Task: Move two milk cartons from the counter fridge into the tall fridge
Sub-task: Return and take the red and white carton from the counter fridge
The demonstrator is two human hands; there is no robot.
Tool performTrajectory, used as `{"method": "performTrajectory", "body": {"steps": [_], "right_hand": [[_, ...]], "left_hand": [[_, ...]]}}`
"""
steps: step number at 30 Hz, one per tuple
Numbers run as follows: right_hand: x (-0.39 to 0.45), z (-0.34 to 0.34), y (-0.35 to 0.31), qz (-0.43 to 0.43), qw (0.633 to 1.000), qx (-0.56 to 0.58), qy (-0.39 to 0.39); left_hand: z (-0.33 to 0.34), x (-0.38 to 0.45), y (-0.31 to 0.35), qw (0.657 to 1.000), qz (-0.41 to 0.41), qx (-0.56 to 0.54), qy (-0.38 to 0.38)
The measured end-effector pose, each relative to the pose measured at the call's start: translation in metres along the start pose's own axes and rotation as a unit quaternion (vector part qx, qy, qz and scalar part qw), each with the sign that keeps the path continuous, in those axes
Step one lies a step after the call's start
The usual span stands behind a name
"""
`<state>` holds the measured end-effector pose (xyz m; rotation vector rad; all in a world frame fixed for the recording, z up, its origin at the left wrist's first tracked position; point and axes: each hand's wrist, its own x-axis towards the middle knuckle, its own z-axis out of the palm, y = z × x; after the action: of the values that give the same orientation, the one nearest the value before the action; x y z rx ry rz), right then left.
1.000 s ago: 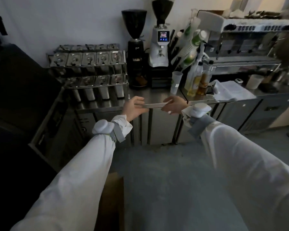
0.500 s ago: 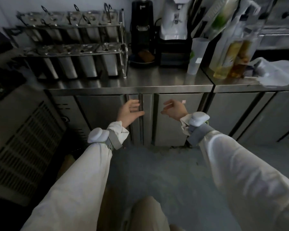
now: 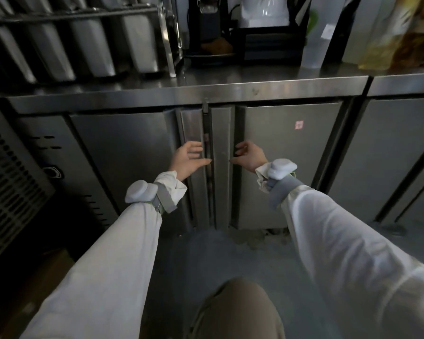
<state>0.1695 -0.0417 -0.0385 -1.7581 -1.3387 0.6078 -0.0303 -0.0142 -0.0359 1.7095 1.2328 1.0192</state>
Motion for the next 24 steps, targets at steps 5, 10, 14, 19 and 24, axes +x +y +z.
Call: {"method": "performTrajectory", "body": {"steps": [5,10,14,19,24], "right_hand": [[0.021,0.02,-0.008,-0.016,0.999,0.013,0.028],[0.029,0.034,-0.021,-0.018,1.0,0.001,0.011],[0.029,0.025,-0.026,0.008,0.999,-0.025,-0.032],[0.035,0.026,-0.024,0.017,0.999,-0.029,-0.038],[-0.029,-0.005,-0.025,-0.023,0.994,-0.097,-0.034]], "left_hand": [[-0.002,0.02,-0.014,1.0,0.0,-0.006,-0.003],[-0.013,0.037,-0.018,0.999,0.002,-0.008,-0.031],[-0.01,0.038,-0.01,0.999,-0.008,-0.006,-0.042],[-0.009,0.027,-0.009,0.999,-0.007,0.014,-0.048],[-0.003,0.004,-0.007,0.998,-0.018,0.027,-0.055]]}}
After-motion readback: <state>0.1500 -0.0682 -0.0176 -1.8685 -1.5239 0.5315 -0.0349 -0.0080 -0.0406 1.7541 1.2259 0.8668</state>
